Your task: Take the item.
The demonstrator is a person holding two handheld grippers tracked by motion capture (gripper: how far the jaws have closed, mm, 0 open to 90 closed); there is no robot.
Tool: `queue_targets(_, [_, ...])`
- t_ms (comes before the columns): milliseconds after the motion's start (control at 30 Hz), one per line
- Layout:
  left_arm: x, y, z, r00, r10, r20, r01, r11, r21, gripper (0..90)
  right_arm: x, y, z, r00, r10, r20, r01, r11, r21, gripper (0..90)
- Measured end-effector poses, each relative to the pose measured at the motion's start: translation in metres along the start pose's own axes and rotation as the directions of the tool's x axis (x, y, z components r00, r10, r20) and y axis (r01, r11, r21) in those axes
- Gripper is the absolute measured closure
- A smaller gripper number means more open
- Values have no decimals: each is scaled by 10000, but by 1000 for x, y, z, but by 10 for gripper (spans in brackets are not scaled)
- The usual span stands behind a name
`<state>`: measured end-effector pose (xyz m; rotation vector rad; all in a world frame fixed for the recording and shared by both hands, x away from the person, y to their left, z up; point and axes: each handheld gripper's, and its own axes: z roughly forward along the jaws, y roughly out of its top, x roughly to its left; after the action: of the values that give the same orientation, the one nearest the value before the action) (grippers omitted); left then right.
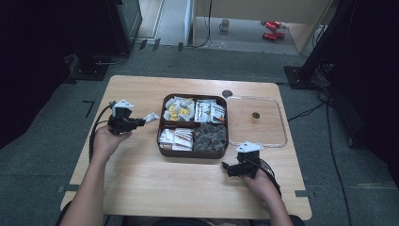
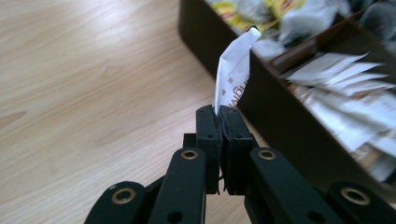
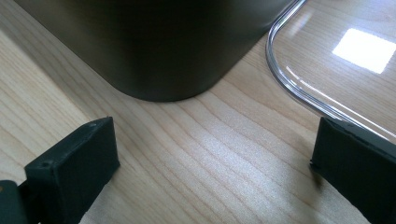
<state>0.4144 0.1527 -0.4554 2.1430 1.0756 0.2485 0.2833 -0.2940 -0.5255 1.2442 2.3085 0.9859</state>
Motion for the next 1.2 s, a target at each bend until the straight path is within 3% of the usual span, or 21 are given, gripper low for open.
queue_targets(200, [9, -5, 9, 9992, -228, -322, 237, 9993, 294, 882, 0, 0, 0, 10000, -8, -6, 8, 10000, 4, 1])
queue_targets(467, [16, -9, 20, 9978, -156, -639, 195, 9980, 608, 878, 1, -1, -1, 10000, -13, -17, 13, 10000, -3, 1])
queue_targets(633, [20, -10, 26, 9980, -464, -427, 484, 9977, 464, 869, 2, -1, -1, 10000, -6, -20, 6, 10000, -8, 1])
queue_targets(800, [19, -12, 32, 9981, -383, -475, 419, 9961, 777, 841, 2, -1, -1, 10000, -8, -18, 8, 10000, -7, 1])
queue_targets(1200, [23, -13, 32, 9945, -1033, -166, 1042, 9920, 709, 751, 2, -1, -1, 10000, -11, -25, 11, 10000, -7, 1])
